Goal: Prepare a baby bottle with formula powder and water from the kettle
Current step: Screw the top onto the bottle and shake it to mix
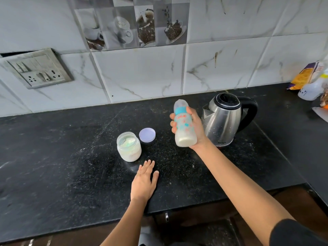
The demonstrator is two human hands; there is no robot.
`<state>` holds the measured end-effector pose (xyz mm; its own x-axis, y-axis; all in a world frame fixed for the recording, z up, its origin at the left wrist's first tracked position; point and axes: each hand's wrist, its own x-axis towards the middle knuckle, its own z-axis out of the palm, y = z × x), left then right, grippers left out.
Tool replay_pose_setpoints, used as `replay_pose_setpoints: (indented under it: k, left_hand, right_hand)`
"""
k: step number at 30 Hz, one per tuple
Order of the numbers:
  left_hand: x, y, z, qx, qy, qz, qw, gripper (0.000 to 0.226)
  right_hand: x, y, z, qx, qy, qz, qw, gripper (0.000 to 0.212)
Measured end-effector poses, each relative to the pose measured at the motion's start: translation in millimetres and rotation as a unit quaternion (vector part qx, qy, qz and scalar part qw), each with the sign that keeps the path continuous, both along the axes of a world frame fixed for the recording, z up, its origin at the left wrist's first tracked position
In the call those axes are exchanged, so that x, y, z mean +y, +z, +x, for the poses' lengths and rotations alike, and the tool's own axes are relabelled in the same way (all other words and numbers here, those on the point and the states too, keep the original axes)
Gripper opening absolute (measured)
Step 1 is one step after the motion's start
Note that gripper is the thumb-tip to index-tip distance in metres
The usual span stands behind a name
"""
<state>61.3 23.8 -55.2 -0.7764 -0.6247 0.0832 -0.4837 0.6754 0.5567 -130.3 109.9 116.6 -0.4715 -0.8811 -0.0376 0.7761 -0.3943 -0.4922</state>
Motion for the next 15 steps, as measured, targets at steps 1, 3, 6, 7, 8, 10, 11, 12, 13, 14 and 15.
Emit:
replay_pose_setpoints:
  k: [1,3,6,7,8,10,11,12,13,14,15]
  left_hand:
    - [0,0,0,0.002,0.001,-0.001,1.000,0.047]
    - [0,2,0,0.000,-0.001,-0.001,1.000,0.047]
    - [0,3,0,-0.012,-0.002,0.011,1.000,0.048]
    - [0,3,1,-0.017,0.000,0.014,1.000,0.048]
    - [0,4,1,-0.019,0.000,0.016,1.000,0.048]
    - [1,3,0,-0.019,-0.001,0.013,1.000,0.048]
    - [1,3,0,-0.020,-0.002,0.012,1.000,0.048]
    - [1,4,-1,-0.022,-0.001,0.013,1.000,0.048]
    - [1,4,-1,-0.025,0.001,0.016,1.000,0.048]
    - [1,3,-1,-0.027,0.002,0.019,0.999,0.048]
    - [0,3,-1,-0.027,0.003,0.021,0.999,0.048]
  right_hand:
    - [0,3,2,0.015,0.004,0.003,1.000,0.048]
    - [-4,12,-5,-0.046,-0.038,0.004,0.998,0.037]
    - [-7,16,-14,-0.130,-0.083,-0.014,0.988,0.035]
    - [-7,13,-11,-0.081,-0.058,-0.011,0.995,0.036]
    - [-6,8,-5,-0.029,-0.021,-0.011,0.999,0.037]
    - [-2,7,4,0.026,0.023,-0.003,0.999,0.035]
    - [-2,9,2,0.012,0.017,-0.001,1.000,0.032]
    - [-4,11,-3,-0.027,-0.017,0.002,1.000,0.030]
    - [-6,11,-9,-0.079,-0.056,-0.001,0.995,0.030]
    - [-6,11,-13,-0.113,-0.083,-0.007,0.990,0.031]
    - [-5,10,-13,-0.110,-0.082,-0.012,0.990,0.032]
